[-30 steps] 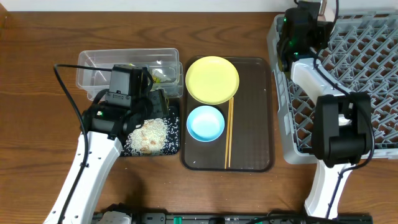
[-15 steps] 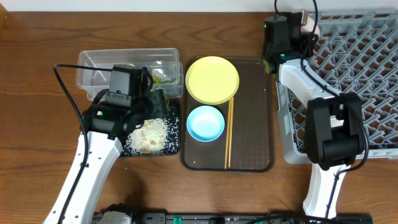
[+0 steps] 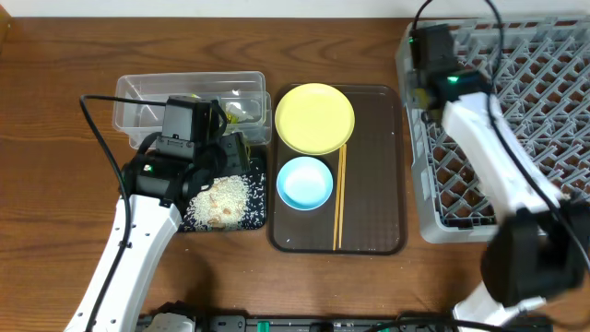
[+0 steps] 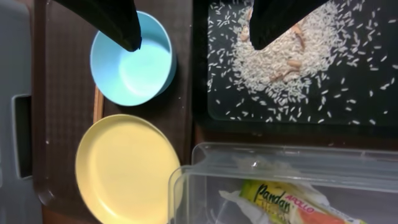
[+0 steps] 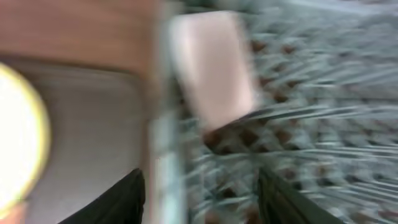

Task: Sort waste into correct bins and load items into the dishwasher rack
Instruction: 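Place the pink bowl into the back of the dish rack, then grasp the light-blue bowl with the right gripper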

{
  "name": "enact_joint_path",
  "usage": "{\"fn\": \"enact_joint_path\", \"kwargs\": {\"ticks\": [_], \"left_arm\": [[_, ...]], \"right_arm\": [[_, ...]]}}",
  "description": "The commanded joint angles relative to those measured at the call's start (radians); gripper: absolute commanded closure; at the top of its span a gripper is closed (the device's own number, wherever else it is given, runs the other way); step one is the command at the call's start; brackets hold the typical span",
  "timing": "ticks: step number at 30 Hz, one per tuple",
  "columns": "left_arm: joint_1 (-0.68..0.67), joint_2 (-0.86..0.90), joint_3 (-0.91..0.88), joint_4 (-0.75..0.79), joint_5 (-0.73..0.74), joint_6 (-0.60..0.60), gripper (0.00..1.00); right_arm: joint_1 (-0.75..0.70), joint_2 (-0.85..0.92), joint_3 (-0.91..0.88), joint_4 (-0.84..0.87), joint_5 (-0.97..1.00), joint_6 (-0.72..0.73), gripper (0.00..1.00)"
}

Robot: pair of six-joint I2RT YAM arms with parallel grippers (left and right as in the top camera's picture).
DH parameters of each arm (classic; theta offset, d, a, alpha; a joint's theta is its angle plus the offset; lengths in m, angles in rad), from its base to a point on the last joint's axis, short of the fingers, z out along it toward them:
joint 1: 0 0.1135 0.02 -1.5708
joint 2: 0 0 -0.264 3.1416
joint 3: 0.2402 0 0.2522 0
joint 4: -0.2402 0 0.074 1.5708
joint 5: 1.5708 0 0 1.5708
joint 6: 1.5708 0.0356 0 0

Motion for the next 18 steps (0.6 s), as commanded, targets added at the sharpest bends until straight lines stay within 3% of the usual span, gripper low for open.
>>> {"fn": "enact_joint_path", "kwargs": {"ticks": [1,6,18], "left_arm": [[0.004,0.000,0.013,-0.043,-0.124,0.016,0.41],[0.008,0.011,0.010,-0.174,-0.399,-0.143,0.41],[0.014,0.013,0.009,-0.196,-0.404,-0.168,0.41]], "right_arm": [[0.041,-0.018,0.003,-0.077,-0.454,0.064,0.44],[0.121,0.013,-0.035,-0.148,-0.541,0.075,0.43],[0.314,0.201,-0.131,-0.120,-0.530,0.167,0.55]]}}
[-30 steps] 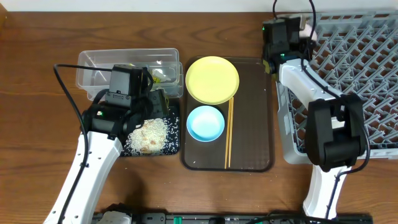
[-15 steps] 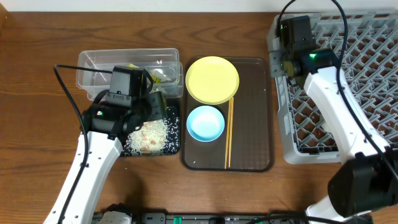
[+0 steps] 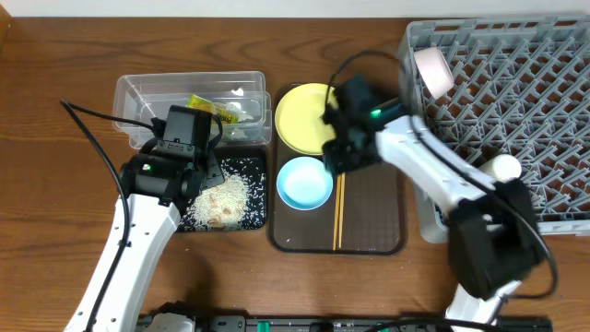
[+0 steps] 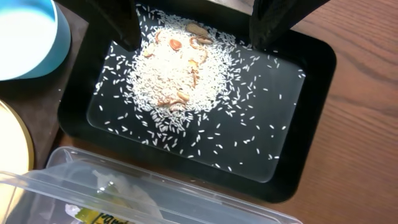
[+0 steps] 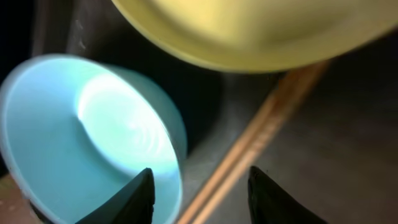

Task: Sort waste into correct bins and load items into the dishwasher rack
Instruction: 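Grasp the light-blue bowl with the right gripper, then place the light-blue bowl into the dish rack with the right gripper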

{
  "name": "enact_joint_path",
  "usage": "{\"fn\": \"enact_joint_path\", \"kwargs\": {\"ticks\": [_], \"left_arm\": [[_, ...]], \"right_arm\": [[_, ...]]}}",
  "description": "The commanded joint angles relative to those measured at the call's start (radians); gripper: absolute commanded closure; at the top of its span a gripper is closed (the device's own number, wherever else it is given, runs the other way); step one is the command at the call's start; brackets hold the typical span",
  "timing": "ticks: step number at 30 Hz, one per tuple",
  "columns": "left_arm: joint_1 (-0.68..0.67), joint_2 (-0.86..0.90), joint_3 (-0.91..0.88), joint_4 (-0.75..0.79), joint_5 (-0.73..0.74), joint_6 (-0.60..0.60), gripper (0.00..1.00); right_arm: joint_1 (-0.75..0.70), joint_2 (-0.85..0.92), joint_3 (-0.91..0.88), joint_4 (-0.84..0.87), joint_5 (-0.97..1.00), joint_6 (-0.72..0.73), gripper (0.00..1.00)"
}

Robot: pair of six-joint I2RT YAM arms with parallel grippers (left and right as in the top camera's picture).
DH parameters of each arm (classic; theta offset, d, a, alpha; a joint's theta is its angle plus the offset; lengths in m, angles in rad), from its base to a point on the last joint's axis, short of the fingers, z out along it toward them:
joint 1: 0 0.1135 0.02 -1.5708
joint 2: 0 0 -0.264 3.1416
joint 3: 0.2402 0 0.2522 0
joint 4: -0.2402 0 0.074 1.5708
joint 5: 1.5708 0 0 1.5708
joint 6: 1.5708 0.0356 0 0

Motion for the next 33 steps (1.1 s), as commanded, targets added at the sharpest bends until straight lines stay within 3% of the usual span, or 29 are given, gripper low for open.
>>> {"fn": "enact_joint_path", "kwargs": {"ticks": [1,4,6,10,16,20,23,27,33], "left_arm": [[0.005,0.010,0.009,-0.005,-0.033,-0.020,0.41],[0.005,0.010,0.009,-0.005,-0.033,-0.020,0.41],[0.005,0.010,0.009,-0.005,-0.033,-0.020,0.41],[0.005,0.010,0.009,-0.005,-0.033,-0.020,0.41],[0.005,0.010,0.009,-0.005,-0.033,-0.020,0.41],[0.005,0.010,0.009,-0.005,-0.033,-0.020,0.41],[0.005,0.010,0.009,-0.001,-0.033,-0.020,0.41],[0.005,0.009,0.009,0.000,-0.033,-0.020,0.41],[0.005,0.010,0.009,0.006,-0.032,-0.021,0.41]], "right_arm": [[0.031,0.058,-0.008,0.006,-0.015,0.056,0.61],[0.041,0.082,-0.007,0.010,-0.015,0.056,0.93],[0.035,0.075,-0.001,0.014,-0.011,0.056,0.99],[-0.010,0.011,0.063,-0.019,0.060,0.055,0.99],[-0.130,-0.170,0.171,-0.007,0.390,0.050,0.99],[-0.225,-0.266,0.178,0.134,0.740,0.021,0.99],[-0.301,-0.285,0.178,0.285,0.969,-0.078,0.99],[-0.402,-0.249,0.175,0.521,1.108,-0.318,0.99],[-0.508,-0.140,0.175,0.758,1.187,-0.427,0.99]]}}
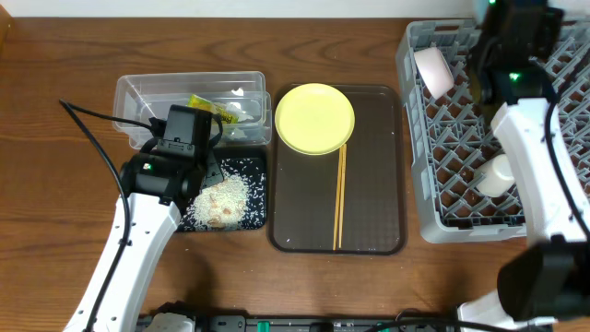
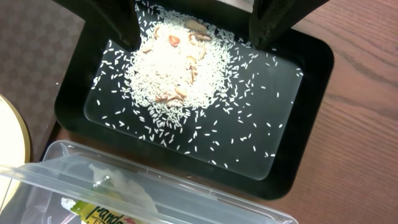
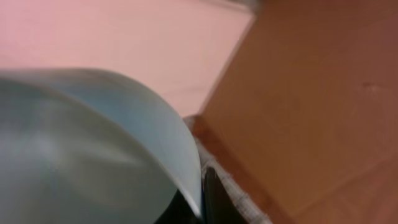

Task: Sort waste into correct bins and load items into the dishwasher rack
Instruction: 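Place the light-blue bowl into the dish rack with the right gripper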

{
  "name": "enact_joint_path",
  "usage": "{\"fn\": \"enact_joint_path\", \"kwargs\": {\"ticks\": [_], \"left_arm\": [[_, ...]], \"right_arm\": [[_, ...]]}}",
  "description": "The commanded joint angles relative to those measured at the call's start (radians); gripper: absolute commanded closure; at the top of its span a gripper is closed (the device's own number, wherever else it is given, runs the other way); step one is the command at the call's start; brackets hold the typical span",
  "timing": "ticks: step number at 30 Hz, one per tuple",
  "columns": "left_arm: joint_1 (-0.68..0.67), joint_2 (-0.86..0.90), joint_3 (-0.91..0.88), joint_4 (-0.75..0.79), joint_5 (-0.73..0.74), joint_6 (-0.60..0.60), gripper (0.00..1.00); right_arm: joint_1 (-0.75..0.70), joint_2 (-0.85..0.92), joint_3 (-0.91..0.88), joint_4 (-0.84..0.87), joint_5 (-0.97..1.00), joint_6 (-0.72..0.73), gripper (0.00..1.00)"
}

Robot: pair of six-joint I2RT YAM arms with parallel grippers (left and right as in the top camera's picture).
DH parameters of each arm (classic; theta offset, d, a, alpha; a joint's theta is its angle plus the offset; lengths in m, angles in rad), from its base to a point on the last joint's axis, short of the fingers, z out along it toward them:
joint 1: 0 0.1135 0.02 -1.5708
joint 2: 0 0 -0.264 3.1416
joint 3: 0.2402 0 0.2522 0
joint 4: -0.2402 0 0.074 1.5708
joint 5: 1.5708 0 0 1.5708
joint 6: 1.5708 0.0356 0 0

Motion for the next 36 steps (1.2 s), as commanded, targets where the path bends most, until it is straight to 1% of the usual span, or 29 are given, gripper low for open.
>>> {"fn": "enact_joint_path", "kwargs": {"ticks": [1,4,6,9,12,19,27,28,29,31,33,36], "left_arm": [[0.005,0.006,0.009,-0.002,-0.019,-0.006,0.41],[0.005,0.006,0.009,-0.001,-0.019,-0.019,0.41],[0.005,0.006,0.009,-0.001,-0.019,-0.028,0.41],[0.005,0.006,0.009,-0.002,-0.019,-0.028,0.41],[0.005,0.006,0.009,-0.002,-0.019,-0.028,0.41],[0.005,0.006,0.009,-0.001,-0.019,-0.028,0.41],[0.005,0.006,0.009,0.000,-0.019,-0.028,0.41],[0.005,0.006,0.009,-0.001,-0.019,-0.028,0.41],[0.005,0.006,0.009,-0.001,-0.019,-0.028,0.41],[0.005,0.006,0.009,-0.001,-0.019,-0.028,0.41],[0.005,0.006,0.009,-0.001,-0.019,-0.028,0.41],[0.005,0.006,0.009,-0.001,-0.019,-0.028,0.41]], "right_arm": [[-0.044,0.080,-0.002,0.063,0.115,-0.140,0.99],[-0.075,0.163,-0.002,0.151,0.148,-0.231,0.99],[-0.086,0.216,-0.002,0.217,0.206,-0.267,0.99],[-0.091,0.287,-0.002,0.320,0.303,-0.310,0.99],[-0.086,0.349,-0.002,0.373,0.318,-0.340,0.99],[-0.062,0.440,-0.002,0.374,0.309,-0.326,0.99],[-0.004,0.464,-0.006,0.364,0.291,-0.307,0.99],[0.002,0.464,-0.007,0.364,0.291,-0.307,0.98],[0.008,0.464,-0.007,0.362,0.291,-0.307,0.95],[0.018,0.464,-0.008,0.342,0.288,-0.303,0.84],[0.023,0.464,-0.008,0.306,0.288,-0.265,0.83],[0.030,0.464,-0.008,0.219,0.287,-0.172,0.81]]}}
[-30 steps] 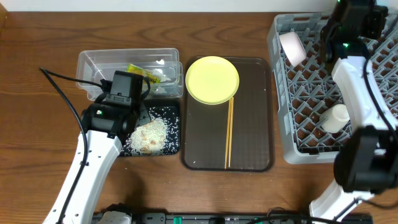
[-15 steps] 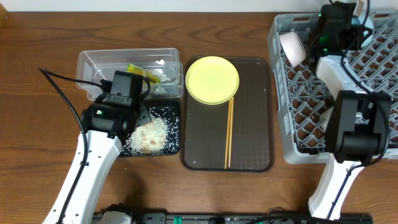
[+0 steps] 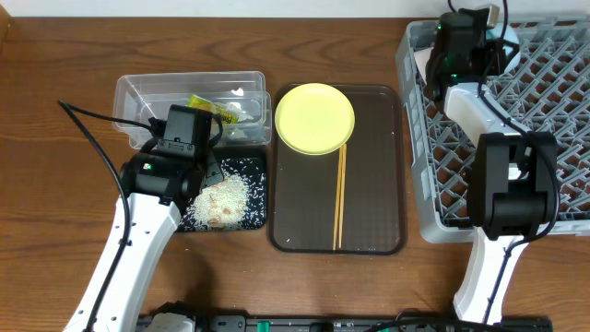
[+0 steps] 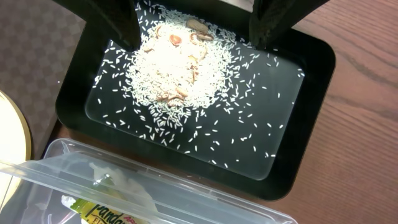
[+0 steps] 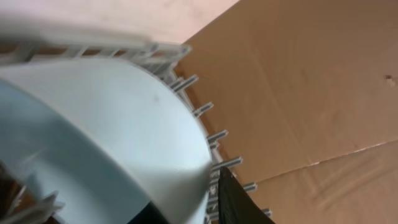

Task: Sort waste into correct bins and load items into the dishwasher rack
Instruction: 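Place the light-blue bowl into the dish rack with the right gripper, then reach the right gripper to the wooden chopsticks on the brown tray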

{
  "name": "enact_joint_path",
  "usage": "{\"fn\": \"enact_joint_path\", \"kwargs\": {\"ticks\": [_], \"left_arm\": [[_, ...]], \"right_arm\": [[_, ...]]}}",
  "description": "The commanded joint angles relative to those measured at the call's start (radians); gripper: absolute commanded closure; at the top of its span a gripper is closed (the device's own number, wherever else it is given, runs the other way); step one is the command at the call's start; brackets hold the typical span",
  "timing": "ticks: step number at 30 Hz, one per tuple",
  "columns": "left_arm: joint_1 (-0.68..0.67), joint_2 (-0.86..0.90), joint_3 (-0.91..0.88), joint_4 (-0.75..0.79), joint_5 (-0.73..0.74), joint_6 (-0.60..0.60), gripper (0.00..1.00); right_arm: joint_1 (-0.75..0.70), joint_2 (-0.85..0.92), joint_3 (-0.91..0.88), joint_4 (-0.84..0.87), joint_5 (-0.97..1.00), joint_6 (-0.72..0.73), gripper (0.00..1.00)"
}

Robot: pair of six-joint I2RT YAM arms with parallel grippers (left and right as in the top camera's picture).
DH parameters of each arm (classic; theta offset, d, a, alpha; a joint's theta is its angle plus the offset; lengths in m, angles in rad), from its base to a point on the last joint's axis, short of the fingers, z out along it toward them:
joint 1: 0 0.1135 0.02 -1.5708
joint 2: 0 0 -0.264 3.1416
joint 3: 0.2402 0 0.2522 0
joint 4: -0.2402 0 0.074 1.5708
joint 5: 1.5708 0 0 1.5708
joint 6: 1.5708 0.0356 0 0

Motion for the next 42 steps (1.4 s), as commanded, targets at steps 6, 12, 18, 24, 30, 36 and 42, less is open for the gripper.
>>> {"fn": "enact_joint_path", "kwargs": {"ticks": [6,12,18,24,30,36,42], "left_arm": [[0.005,0.006,0.009,-0.002,-0.019,-0.016,0.41],[0.005,0.006,0.009,-0.002,-0.019,-0.016,0.41],[0.005,0.006,0.009,-0.002,-0.019,-0.016,0.41],[0.005,0.006,0.009,-0.002,-0.019,-0.016,0.40],[0.005,0.006,0.009,-0.002,-0.019,-0.016,0.40],[0.005,0.006,0.009,-0.002,-0.019,-0.016,0.40],[0.005,0.006,0.009,-0.002,-0.019,-0.016,0.41]], "right_arm": [[0.008,-0.051,-0.005,-0.325,-0.229,0.341,0.58],[-0.001,-0.208,-0.005,-0.514,-0.487,0.406,0.47],[0.000,-0.382,-0.005,-0.689,-0.682,0.451,0.39],[0.023,-0.475,-0.005,-0.921,-1.282,0.537,0.39],[0.145,-0.456,-0.058,-1.088,-1.437,0.540,0.38],[0.311,-0.449,-0.238,-1.028,-1.325,0.648,0.38],[0.449,-0.449,-0.426,-0.866,-1.234,0.797,0.42]]}}
